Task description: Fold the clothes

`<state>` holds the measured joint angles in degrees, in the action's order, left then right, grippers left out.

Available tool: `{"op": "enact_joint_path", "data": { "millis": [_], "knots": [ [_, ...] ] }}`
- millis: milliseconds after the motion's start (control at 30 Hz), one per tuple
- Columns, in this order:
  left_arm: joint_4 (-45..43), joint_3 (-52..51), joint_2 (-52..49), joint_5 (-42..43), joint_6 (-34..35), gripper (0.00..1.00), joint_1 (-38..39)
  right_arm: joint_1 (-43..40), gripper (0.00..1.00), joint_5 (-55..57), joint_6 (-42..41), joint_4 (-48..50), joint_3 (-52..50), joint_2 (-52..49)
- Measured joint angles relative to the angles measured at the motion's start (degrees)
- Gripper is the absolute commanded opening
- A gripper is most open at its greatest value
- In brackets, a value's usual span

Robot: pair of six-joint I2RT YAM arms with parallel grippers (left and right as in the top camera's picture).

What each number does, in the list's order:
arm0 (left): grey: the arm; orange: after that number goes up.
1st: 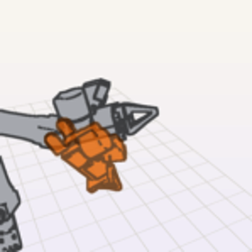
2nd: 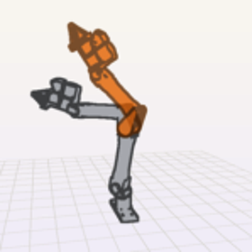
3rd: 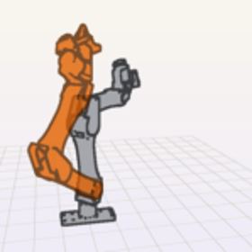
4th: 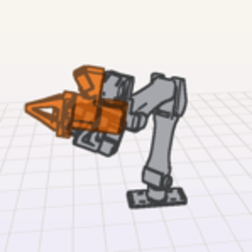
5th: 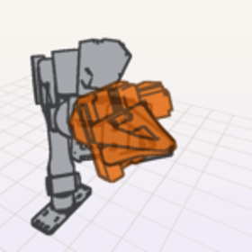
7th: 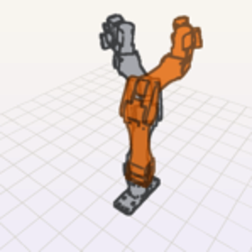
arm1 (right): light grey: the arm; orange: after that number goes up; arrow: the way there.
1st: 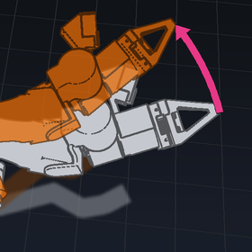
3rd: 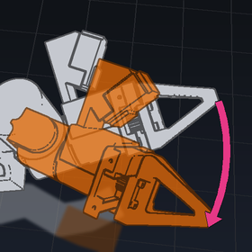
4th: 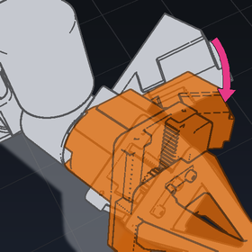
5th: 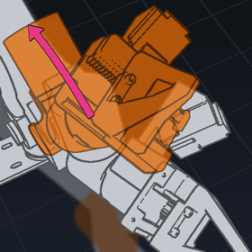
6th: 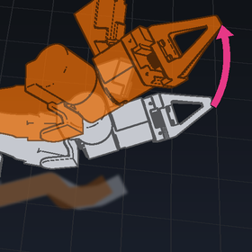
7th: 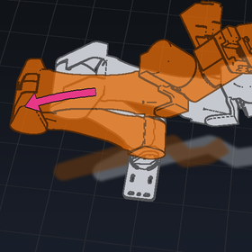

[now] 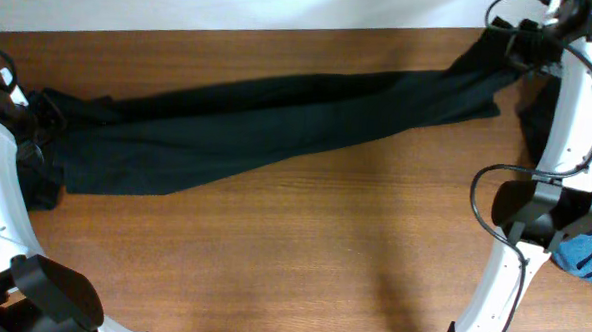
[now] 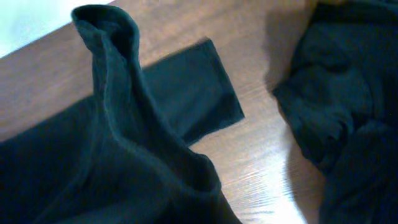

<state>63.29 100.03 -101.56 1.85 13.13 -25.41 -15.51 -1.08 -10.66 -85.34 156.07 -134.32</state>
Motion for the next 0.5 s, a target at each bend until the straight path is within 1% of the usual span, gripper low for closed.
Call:
{"op": "enact_joint_path", "data": {
  "millis": [233, 500],
  "knots": [
    [-1.07, 0.09, -1.01, -0.04, 0.0, 0.0, 0.0, -1.18, 0.04, 1.31, -4.24, -0.11, -0.72, -0.57],
    [-1.62, 0.31, -6.58, 0.22, 0.0, 0.01, 0.02, -3.32, 0.04, 2.16, -7.06, -0.28, -1.7, -5.62]
  ]
}}
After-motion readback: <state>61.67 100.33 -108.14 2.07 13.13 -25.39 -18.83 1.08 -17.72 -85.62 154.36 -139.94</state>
